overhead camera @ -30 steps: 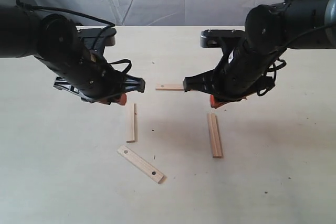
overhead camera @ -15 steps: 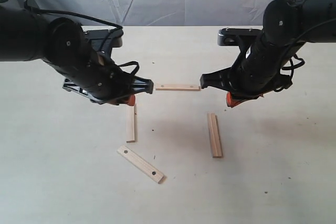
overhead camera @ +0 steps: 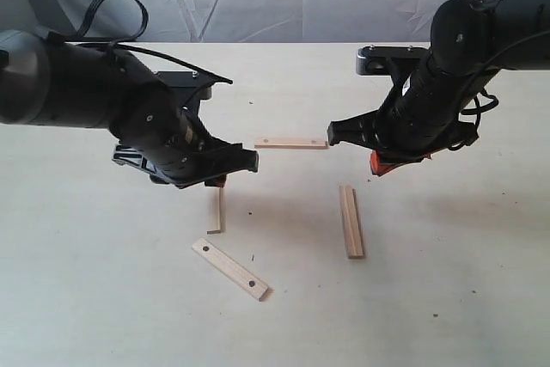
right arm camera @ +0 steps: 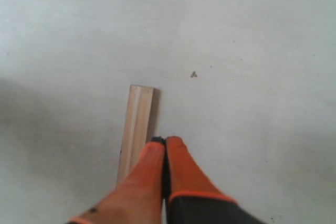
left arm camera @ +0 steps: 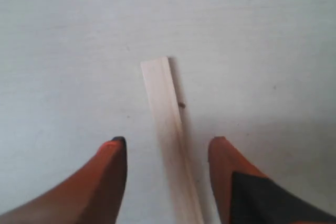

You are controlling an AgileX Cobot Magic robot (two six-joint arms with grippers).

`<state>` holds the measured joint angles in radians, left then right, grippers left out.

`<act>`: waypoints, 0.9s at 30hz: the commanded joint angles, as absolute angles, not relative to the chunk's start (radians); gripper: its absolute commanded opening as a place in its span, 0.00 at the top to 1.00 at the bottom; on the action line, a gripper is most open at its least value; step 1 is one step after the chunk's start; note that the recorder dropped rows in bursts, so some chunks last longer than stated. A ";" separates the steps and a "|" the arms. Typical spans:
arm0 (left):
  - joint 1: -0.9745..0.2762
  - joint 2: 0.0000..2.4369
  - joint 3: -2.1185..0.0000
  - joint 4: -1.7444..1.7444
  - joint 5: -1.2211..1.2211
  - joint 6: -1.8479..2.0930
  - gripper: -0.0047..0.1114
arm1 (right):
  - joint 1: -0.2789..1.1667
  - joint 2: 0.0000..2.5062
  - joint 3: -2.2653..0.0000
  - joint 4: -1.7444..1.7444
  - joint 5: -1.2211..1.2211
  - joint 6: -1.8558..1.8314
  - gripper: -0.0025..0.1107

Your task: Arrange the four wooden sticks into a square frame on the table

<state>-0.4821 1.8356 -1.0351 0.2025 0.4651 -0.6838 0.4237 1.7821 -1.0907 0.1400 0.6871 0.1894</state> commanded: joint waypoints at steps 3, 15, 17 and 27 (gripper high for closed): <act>-0.490 1.874 -1.038 0.188 0.433 -0.701 0.51 | 0.418 1.772 -1.090 0.129 0.680 0.179 0.99; -0.490 1.935 -1.038 0.192 0.435 -0.699 0.53 | 0.418 1.772 -1.090 0.127 0.686 0.177 0.99; -0.490 1.935 -1.038 0.199 0.427 -0.699 0.53 | 0.418 1.772 -1.090 0.127 0.686 0.177 0.99; -0.490 1.980 -1.036 0.146 0.448 -0.699 0.85 | 0.423 1.772 -1.090 0.194 0.763 0.219 0.99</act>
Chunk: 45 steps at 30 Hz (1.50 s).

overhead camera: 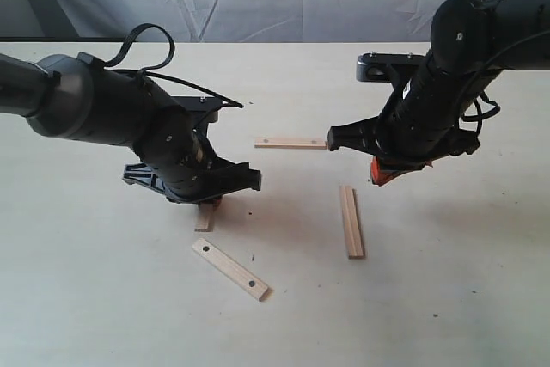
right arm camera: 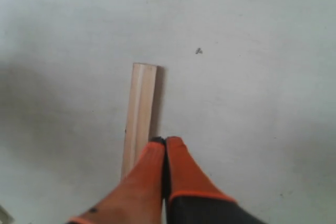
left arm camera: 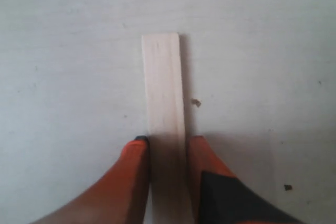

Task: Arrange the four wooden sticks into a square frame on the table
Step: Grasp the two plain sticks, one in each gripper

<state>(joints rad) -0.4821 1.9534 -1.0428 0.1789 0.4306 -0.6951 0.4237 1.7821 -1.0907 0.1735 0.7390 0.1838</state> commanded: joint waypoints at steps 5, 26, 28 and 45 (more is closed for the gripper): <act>-0.486 1.971 -1.036 0.160 0.458 -0.699 0.96 | 0.492 1.772 -1.090 0.184 0.724 0.255 0.99; -0.400 1.839 -1.038 0.199 0.463 -0.696 0.96 | 0.526 1.772 -0.956 0.111 0.610 0.419 0.64; -0.400 1.827 -1.038 0.204 0.458 -0.696 0.96 | 0.540 1.779 -0.953 0.114 0.595 0.419 0.64; -0.400 1.816 -1.040 0.169 0.447 -0.661 0.96 | 0.570 1.912 -0.953 0.136 0.557 0.419 0.77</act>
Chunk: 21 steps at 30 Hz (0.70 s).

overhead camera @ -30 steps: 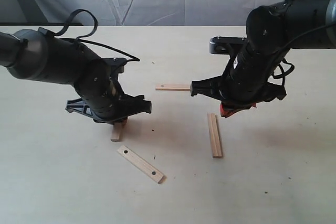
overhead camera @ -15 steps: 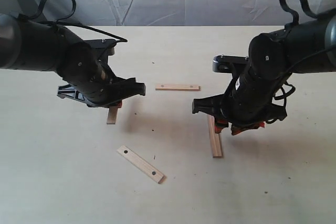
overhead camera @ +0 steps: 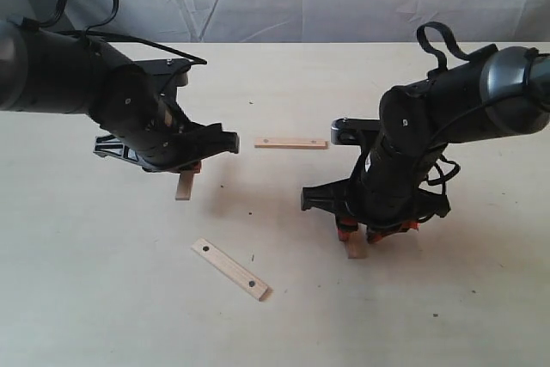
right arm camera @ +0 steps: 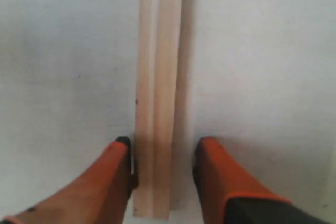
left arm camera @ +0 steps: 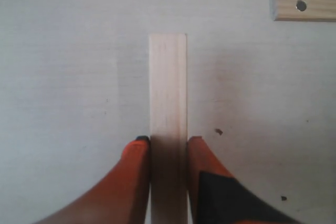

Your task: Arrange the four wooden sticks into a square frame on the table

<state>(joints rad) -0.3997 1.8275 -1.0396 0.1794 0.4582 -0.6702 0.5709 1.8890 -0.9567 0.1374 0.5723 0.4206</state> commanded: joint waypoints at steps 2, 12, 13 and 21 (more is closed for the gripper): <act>-0.400 1.816 -1.047 0.169 0.447 -0.647 0.96 | 0.570 1.905 -0.953 0.136 0.551 0.419 0.99; -0.400 1.834 -1.161 0.031 0.440 -0.534 0.96 | 0.570 1.867 -1.143 0.122 0.604 0.419 0.98; -0.400 1.845 -1.173 0.000 0.440 -0.510 0.96 | 0.570 1.869 -1.162 0.122 0.606 0.419 0.98; -0.400 1.986 -1.281 -0.239 0.435 -0.308 0.96 | 0.570 1.949 -1.220 0.087 0.606 0.415 0.98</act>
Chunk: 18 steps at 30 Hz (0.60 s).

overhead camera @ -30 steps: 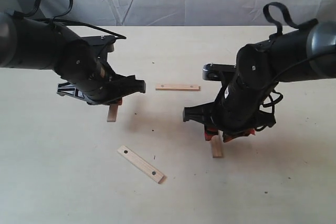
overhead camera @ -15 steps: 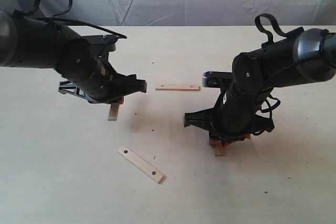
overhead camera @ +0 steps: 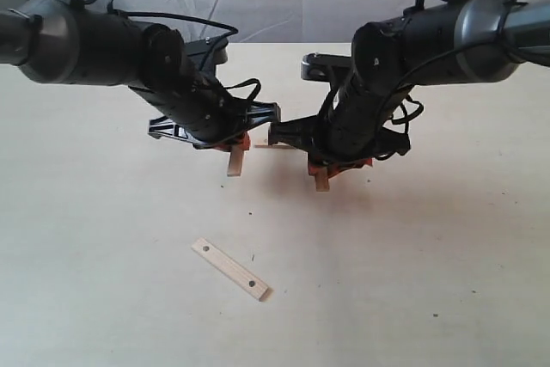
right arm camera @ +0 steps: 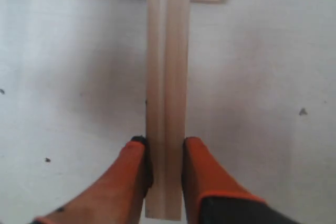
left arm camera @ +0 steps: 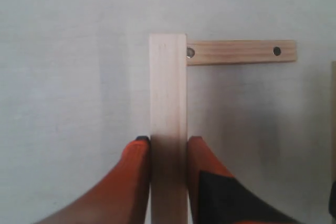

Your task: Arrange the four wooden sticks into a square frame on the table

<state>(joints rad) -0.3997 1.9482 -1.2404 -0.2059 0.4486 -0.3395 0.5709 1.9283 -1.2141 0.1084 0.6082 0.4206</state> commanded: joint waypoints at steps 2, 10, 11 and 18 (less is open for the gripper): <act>-0.400 2.021 -1.312 -0.240 0.439 -0.306 0.96 | 0.570 1.961 -1.220 0.078 0.584 0.415 0.98; -0.400 2.089 -1.374 -0.291 0.446 -0.275 0.96 | 0.570 2.000 -1.220 0.023 0.518 0.422 0.98; -0.400 2.092 -1.374 -0.303 0.448 -0.265 0.96 | 0.570 2.000 -1.220 0.020 0.516 0.421 0.98; -0.400 2.112 -1.374 -0.324 0.452 -0.247 0.96 | 0.570 2.000 -1.220 0.000 0.495 0.430 0.98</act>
<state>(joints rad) -0.3997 2.1145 -1.3688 -0.3170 0.4586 -0.2518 0.5709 2.0015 -1.2141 0.0102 0.5055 0.4247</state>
